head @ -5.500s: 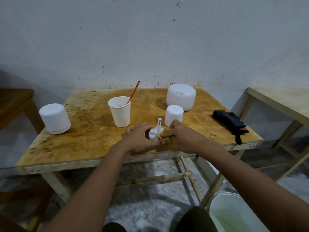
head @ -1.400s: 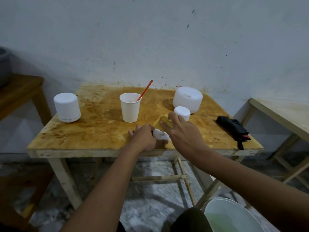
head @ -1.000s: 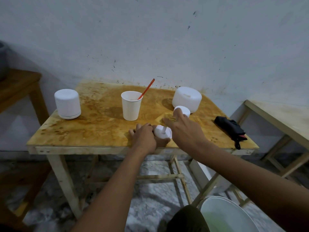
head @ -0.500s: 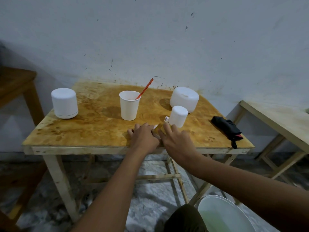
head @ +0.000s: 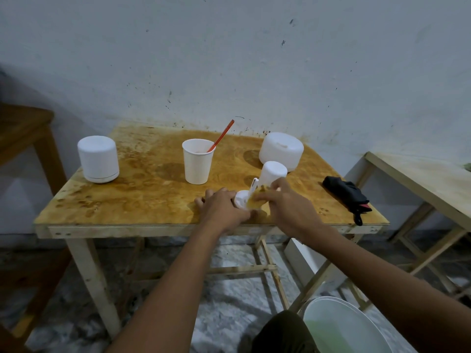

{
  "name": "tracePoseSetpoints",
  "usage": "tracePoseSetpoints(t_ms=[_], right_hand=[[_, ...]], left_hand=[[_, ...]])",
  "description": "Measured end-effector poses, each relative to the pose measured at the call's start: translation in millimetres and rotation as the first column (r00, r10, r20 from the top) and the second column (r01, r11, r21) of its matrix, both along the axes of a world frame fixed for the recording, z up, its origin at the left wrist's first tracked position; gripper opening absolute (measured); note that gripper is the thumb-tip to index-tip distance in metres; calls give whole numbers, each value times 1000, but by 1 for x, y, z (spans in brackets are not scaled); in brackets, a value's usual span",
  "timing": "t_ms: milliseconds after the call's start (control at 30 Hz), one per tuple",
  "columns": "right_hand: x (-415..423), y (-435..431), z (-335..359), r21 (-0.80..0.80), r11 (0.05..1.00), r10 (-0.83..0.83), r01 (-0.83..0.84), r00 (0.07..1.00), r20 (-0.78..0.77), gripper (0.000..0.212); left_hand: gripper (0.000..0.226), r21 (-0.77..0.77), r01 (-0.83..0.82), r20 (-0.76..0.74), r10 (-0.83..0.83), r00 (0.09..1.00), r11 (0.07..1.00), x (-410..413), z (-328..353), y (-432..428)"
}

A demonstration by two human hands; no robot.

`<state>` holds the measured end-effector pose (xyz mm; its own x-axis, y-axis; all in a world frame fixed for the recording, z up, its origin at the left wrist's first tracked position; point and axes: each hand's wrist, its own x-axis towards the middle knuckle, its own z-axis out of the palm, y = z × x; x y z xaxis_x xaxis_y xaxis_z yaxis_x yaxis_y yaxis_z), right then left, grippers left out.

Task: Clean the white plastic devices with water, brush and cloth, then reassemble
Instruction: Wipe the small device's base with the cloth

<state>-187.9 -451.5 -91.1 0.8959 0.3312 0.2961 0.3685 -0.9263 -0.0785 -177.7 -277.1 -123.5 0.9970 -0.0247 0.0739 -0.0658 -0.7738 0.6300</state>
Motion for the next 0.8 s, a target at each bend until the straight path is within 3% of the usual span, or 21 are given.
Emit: tracePoseSetpoints(t_ms=[33, 67, 133, 167, 233, 367, 433, 600, 733, 800], right_hand=[[4, -2, -1, 257, 966, -19, 34, 998, -61, 36], [8, -2, 0, 489, 869, -3, 79, 988, -155, 35], [9, 1, 9, 700, 682, 78, 211, 931, -357, 32], [9, 5, 14, 708, 653, 113, 270, 889, -444, 28], [13, 12, 21, 639, 704, 158, 310, 809, -566, 25], [20, 13, 30, 537, 800, 184, 268, 743, -644, 22], [21, 8, 33, 586, 784, 236, 204, 775, -587, 20], [17, 5, 19, 799, 598, 370, 61, 864, -343, 17], [14, 8, 10, 820, 547, 342, 172, 847, -406, 24], [16, 5, 11, 823, 553, 334, 130, 870, -362, 24]], left_hand=[[50, 4, 26, -21, -26, 999, 1000, 1, 1, 1], [54, 9, 50, -45, -50, 998, 999, 2, 3, 2], [65, 18, 93, -107, -91, 990, 995, 3, 8, 5], [69, 21, 112, -138, -108, 985, 994, 3, 11, 5], [73, 20, 135, -192, -128, 973, 991, 6, 13, 7], [84, 65, 139, -229, -120, 966, 988, 8, 14, 6], [85, 82, 139, -233, -117, 965, 987, 8, 14, 6], [85, 36, 119, -247, -107, 963, 992, 11, 9, 8], [85, 44, 115, -235, -102, 967, 992, 11, 10, 6], [86, 47, 106, -242, -92, 966, 993, 10, 11, 5]])
